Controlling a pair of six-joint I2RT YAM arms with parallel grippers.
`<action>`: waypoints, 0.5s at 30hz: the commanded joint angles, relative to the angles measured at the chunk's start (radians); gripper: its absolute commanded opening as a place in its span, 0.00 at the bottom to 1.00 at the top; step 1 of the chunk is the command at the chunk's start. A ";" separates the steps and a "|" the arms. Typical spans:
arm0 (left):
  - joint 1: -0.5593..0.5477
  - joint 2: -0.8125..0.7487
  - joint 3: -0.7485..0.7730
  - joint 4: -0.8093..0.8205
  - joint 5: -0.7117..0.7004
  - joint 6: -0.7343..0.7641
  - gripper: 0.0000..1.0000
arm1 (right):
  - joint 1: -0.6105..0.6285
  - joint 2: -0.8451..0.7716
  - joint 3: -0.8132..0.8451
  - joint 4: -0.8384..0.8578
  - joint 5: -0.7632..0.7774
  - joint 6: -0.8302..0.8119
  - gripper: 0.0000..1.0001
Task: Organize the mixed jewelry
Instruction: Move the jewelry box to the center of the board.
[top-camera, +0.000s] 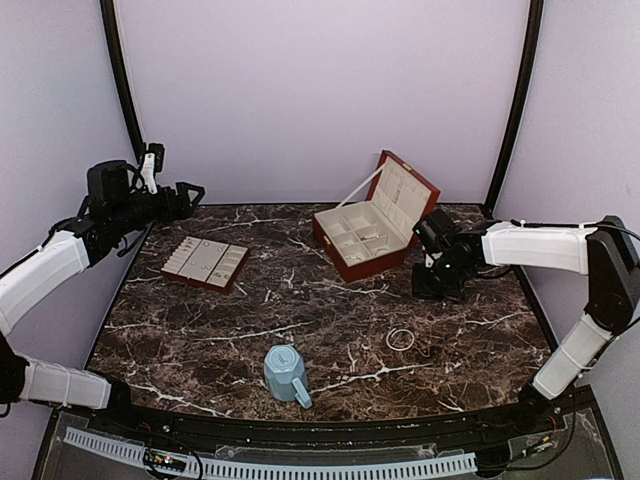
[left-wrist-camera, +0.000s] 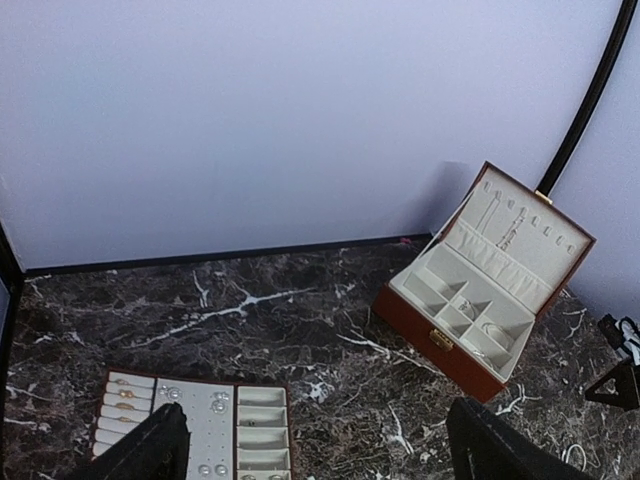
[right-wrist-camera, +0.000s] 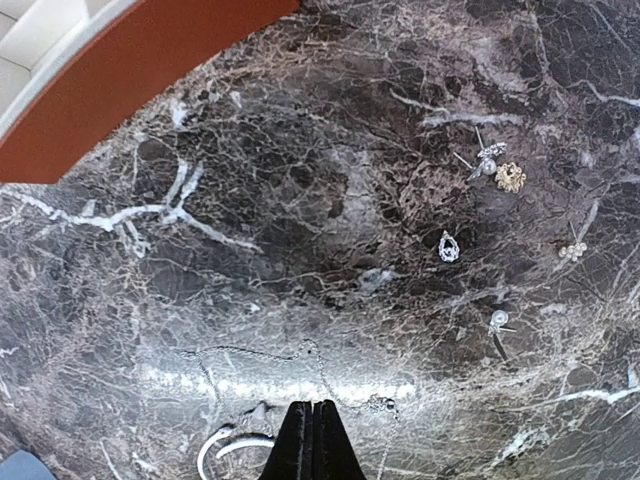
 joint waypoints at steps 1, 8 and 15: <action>-0.069 0.066 0.041 0.013 0.046 -0.051 0.92 | 0.006 -0.008 -0.011 0.033 0.011 -0.041 0.00; -0.286 0.225 0.044 0.169 -0.049 -0.217 0.92 | 0.006 -0.042 -0.061 0.070 0.024 -0.031 0.14; -0.446 0.552 0.221 0.227 -0.115 -0.495 0.90 | -0.008 -0.130 -0.070 0.114 0.084 -0.025 0.43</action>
